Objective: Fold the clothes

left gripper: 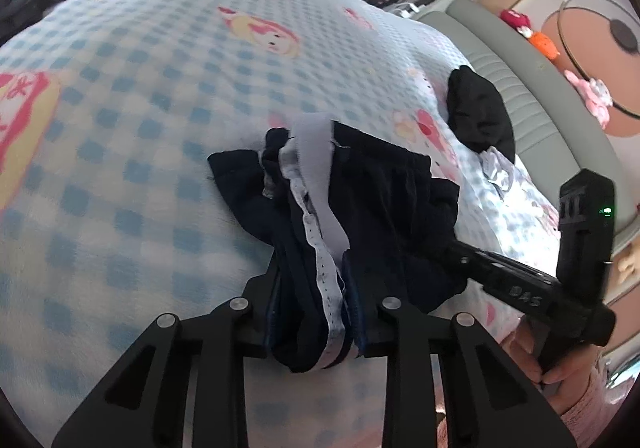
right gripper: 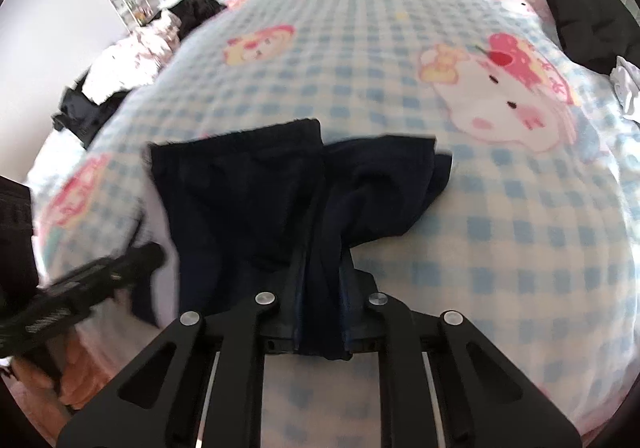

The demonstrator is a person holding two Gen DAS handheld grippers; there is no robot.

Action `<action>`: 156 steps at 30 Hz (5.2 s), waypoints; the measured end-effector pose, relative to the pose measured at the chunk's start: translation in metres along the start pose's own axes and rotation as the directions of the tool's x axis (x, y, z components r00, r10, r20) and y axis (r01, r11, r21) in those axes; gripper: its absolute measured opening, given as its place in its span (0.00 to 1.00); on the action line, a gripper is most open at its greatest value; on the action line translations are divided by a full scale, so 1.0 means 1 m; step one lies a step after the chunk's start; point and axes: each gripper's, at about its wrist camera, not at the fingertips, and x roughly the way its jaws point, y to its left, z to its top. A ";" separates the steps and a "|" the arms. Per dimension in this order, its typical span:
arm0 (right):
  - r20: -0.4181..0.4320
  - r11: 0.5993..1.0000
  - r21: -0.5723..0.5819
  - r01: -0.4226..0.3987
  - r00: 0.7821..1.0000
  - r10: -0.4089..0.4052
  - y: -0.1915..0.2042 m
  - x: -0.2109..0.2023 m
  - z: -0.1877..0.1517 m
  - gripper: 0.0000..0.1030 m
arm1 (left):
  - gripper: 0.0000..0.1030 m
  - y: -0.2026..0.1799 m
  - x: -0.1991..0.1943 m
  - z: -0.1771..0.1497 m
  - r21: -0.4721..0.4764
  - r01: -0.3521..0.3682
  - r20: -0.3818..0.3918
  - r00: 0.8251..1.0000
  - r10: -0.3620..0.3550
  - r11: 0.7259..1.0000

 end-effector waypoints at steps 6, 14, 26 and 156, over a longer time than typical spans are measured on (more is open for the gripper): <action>0.055 1.000 0.005 -0.009 0.998 0.009 0.007 -0.039 -0.016 0.12 | 0.26 -0.013 -0.014 -0.012 0.024 0.010 -0.024 1.000 -0.009 1.000; -0.037 0.997 0.022 0.080 0.996 -0.079 -0.011 -0.019 -0.048 0.24 | 0.29 -0.007 -0.021 -0.027 0.020 -0.079 -0.050 0.996 0.080 0.997; 0.151 0.982 0.096 0.162 0.973 -0.176 -0.020 -0.066 -0.053 0.32 | 0.40 -0.058 -0.021 -0.033 0.225 -0.164 0.112 0.983 0.142 0.960; 0.088 0.983 0.075 -0.166 0.983 0.159 -0.105 -0.050 -0.033 0.43 | 0.35 -0.139 0.061 -0.018 0.265 -0.156 -0.038 0.984 0.172 0.952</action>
